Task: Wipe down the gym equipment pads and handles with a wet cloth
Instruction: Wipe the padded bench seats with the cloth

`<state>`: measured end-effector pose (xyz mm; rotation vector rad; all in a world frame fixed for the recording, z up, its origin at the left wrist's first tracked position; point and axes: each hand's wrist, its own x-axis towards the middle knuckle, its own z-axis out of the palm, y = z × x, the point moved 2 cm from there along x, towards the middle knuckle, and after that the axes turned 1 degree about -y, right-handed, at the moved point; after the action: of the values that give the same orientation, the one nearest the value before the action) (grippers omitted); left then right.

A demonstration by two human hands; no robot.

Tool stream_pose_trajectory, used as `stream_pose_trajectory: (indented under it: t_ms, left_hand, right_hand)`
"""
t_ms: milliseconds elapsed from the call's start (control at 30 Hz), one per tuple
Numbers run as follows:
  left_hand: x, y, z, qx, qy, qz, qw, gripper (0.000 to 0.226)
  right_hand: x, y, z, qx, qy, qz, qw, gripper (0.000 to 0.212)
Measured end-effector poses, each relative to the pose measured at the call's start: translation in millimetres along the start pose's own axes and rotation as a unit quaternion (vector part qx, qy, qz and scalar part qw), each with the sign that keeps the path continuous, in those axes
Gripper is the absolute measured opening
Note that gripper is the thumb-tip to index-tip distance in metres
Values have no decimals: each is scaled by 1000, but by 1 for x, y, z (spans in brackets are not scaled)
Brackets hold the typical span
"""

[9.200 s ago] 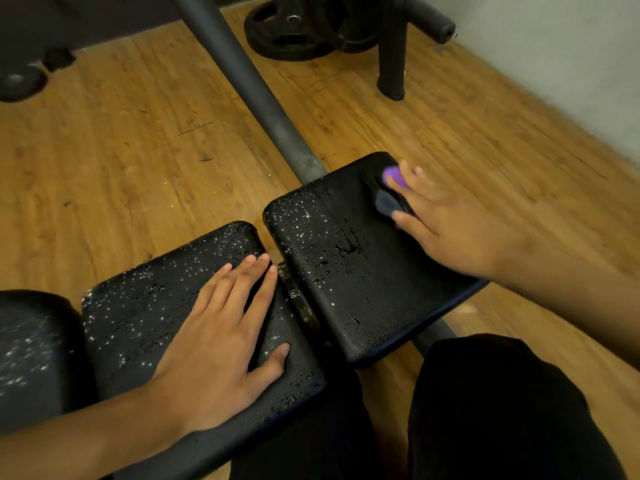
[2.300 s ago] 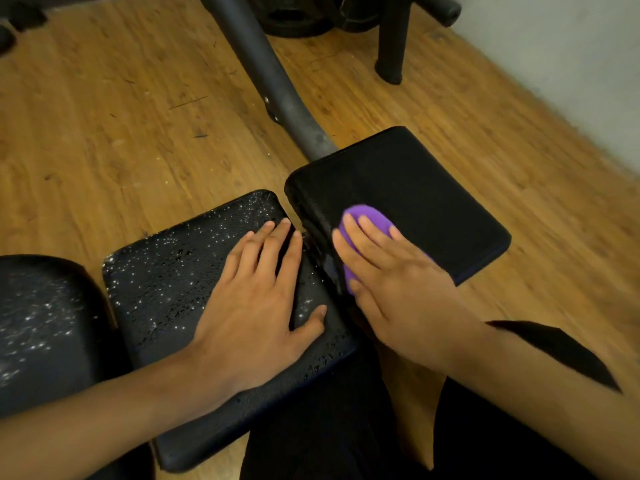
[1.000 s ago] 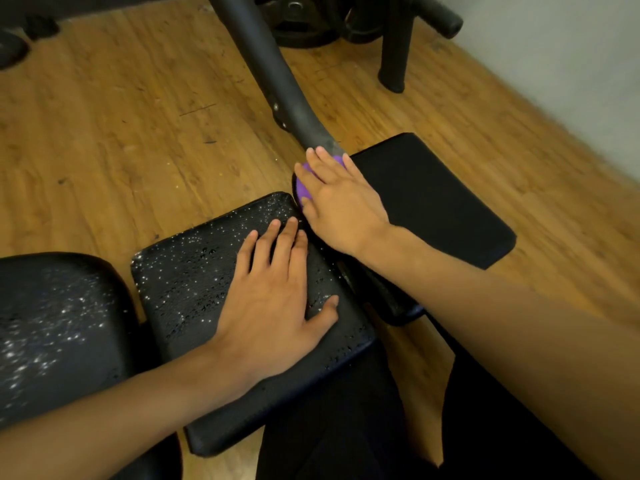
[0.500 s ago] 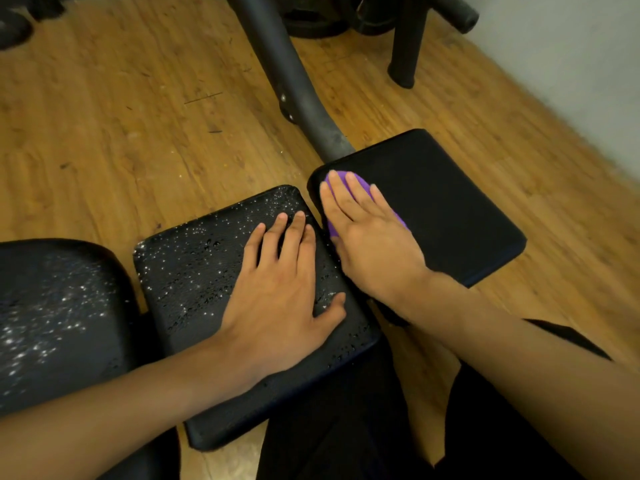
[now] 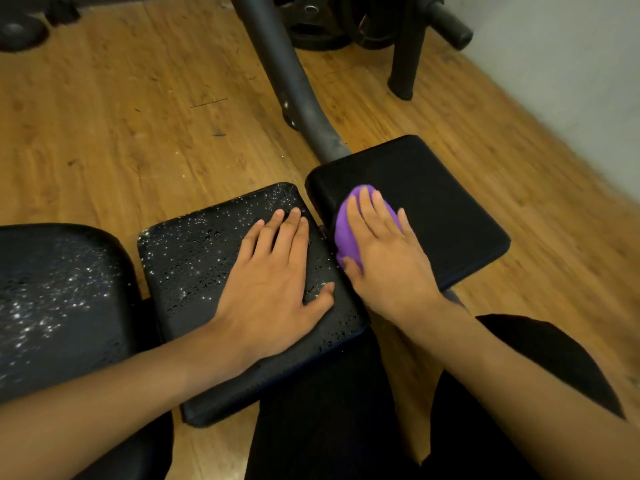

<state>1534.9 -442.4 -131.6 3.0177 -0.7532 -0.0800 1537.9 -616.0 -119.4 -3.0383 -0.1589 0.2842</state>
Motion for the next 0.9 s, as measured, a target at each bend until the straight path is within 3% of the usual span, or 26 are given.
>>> stream_pose_trajectory:
  t_ms: [267,433,567,900]
  left_hand:
    - [2,1,-1,-1,-4,6,1000,95]
    - [6,1,0,0,-15,11,1000,98]
    - [6,1,3,8,-22,14,1000,97]
    - [5,2,2,9,-14,8,1000,97]
  right_hand:
    - [-63,21,24,-39,53,-12,998,85]
    - [-33,12,26,-101,95,-29,990,70]
    - [-5,4,19,-77,56,-40,995,69]
    - [71,-6,8,-77,51,-101,991,67]
